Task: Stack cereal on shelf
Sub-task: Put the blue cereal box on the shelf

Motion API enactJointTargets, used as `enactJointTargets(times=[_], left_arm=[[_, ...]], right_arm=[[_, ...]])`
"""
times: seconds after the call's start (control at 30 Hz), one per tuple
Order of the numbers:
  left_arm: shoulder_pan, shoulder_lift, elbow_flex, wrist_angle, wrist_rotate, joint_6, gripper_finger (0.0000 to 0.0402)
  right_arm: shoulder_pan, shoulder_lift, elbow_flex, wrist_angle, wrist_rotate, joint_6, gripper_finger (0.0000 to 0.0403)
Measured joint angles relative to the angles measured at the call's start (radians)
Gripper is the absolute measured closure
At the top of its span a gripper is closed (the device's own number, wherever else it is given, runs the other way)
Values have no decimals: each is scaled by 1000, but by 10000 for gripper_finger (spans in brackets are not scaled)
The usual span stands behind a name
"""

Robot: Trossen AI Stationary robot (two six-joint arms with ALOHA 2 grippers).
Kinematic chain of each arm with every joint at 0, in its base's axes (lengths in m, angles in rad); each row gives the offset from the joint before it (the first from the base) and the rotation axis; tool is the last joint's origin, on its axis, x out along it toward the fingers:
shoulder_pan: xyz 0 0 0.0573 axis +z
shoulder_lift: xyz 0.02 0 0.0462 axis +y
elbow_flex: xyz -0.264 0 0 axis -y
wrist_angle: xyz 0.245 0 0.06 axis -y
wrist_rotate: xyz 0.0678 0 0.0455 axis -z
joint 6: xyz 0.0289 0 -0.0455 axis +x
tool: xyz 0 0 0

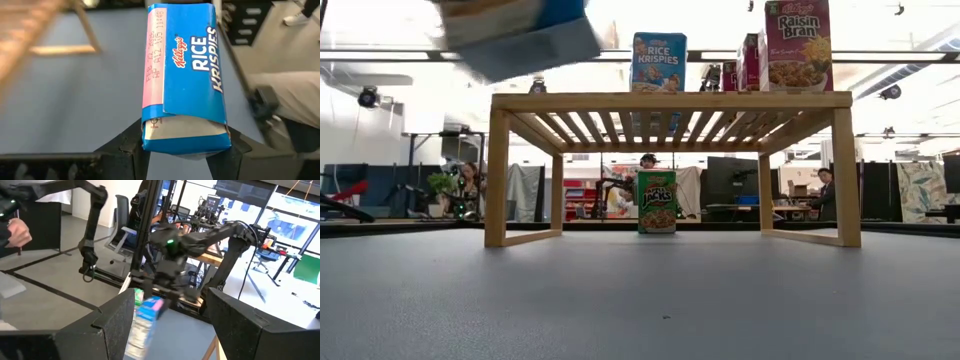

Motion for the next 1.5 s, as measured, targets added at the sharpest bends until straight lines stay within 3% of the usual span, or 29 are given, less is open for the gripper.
enactJointTargets(times=[0.17,0.3,0.53,0.8,1.1,1.5], left_arm=[[149,-105,-7,4,63,154,264],[293,-160,-7,25,188,249,264],[492,-174,-7,83,413,341,265],[633,-162,30,74,546,407,265],[722,-158,91,1,574,454,265],[759,-158,102,-2,577,487,265]], right_arm=[[0,0,-1,0,0,1,167],[0,0,-2,0,0,1,167],[0,0,-2,0,0,2,167],[0,0,-2,0,0,11,167],[0,0,-2,0,1,13,167],[0,0,-2,0,2,12,167]])
